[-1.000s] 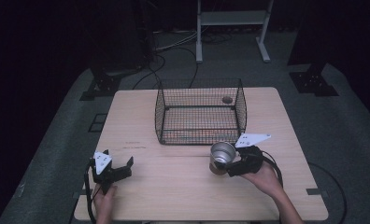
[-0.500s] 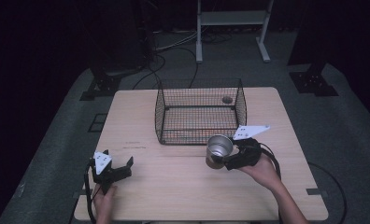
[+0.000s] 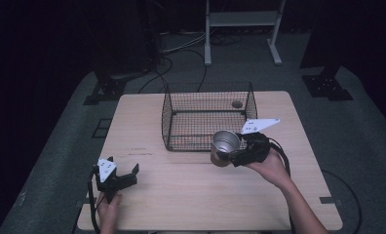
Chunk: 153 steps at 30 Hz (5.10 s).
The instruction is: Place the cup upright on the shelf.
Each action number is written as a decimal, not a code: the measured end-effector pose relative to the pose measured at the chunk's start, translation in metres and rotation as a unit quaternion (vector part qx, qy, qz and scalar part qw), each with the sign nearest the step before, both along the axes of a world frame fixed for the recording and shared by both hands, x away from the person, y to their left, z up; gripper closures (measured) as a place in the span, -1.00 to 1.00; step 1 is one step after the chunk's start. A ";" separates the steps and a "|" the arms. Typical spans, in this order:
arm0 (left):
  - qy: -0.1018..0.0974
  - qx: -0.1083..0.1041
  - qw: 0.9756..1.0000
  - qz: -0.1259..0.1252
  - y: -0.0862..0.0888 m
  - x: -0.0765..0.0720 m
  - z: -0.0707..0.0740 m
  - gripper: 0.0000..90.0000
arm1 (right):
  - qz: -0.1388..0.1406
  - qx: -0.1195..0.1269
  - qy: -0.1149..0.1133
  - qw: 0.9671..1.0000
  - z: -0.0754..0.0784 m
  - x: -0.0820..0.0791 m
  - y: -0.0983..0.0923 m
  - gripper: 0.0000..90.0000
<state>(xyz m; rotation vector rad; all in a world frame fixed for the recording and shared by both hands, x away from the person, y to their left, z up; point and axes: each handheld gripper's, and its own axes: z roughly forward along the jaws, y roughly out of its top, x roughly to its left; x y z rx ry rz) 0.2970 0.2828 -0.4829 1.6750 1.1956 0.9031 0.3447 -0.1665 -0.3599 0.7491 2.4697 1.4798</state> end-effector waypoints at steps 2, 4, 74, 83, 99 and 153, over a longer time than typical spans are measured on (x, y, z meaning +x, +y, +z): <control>0.001 0.001 1.000 0.000 0.000 0.000 0.000 -1.00 | 0.001 -0.001 0.001 1.000 0.004 0.002 0.002 -0.60; -0.001 0.001 1.000 0.000 0.000 0.000 0.000 -1.00 | 0.002 -0.001 0.000 1.000 0.008 0.004 0.004 -0.60; -0.006 -0.012 1.000 -0.003 0.002 0.000 0.000 -1.00 | -0.027 -0.045 0.031 0.998 0.054 0.137 0.061 -0.60; -0.003 -0.010 1.000 -0.004 0.003 0.000 0.000 -1.00 | -0.035 -0.069 0.053 0.996 0.037 0.160 0.070 -0.60; -0.004 -0.021 1.000 -0.004 0.005 0.000 0.000 -1.00 | -0.044 -0.065 0.074 0.994 0.016 0.179 0.078 -0.60; -0.007 -0.030 1.000 -0.005 0.006 0.000 0.000 -1.00 | -0.072 -0.173 0.123 0.975 -0.057 0.199 0.090 -0.67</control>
